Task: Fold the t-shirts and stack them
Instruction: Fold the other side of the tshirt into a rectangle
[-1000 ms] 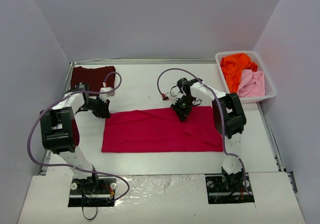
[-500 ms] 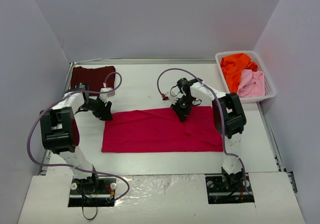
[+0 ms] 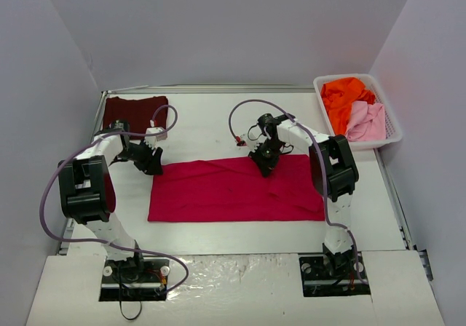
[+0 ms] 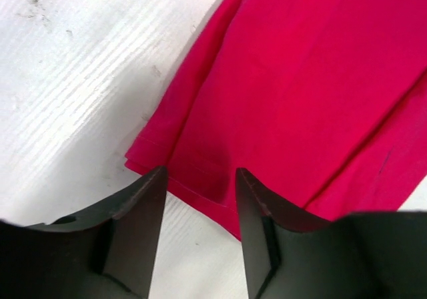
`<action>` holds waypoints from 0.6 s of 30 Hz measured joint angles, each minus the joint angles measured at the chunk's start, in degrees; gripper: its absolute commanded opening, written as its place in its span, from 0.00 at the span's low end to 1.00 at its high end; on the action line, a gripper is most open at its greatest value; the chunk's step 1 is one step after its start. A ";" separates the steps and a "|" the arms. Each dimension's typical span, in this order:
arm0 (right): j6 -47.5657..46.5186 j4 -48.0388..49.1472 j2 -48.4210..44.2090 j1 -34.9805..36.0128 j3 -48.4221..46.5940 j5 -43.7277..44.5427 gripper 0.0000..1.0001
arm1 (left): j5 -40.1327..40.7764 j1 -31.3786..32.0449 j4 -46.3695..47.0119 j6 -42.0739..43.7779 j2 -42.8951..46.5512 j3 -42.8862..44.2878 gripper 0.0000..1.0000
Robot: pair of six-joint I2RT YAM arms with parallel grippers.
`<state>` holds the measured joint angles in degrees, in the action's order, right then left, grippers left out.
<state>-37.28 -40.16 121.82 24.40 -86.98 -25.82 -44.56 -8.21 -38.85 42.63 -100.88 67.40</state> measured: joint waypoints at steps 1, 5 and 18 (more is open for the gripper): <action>0.00 0.00 0.00 0.00 0.00 0.00 0.00 | 0.20 0.00 0.46 -0.24 0.00 -0.02 0.45; 0.00 0.00 0.00 0.00 0.00 0.00 0.00 | 0.85 0.00 2.19 -1.33 0.00 -0.13 0.45; 0.00 0.00 0.00 0.00 0.00 0.02 0.00 | 0.94 0.70 0.70 -0.87 -0.79 -0.11 0.39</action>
<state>-37.28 -40.16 121.82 24.40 -86.98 -25.80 -43.62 -7.51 -38.15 41.76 -101.67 67.29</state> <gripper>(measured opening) 0.001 0.426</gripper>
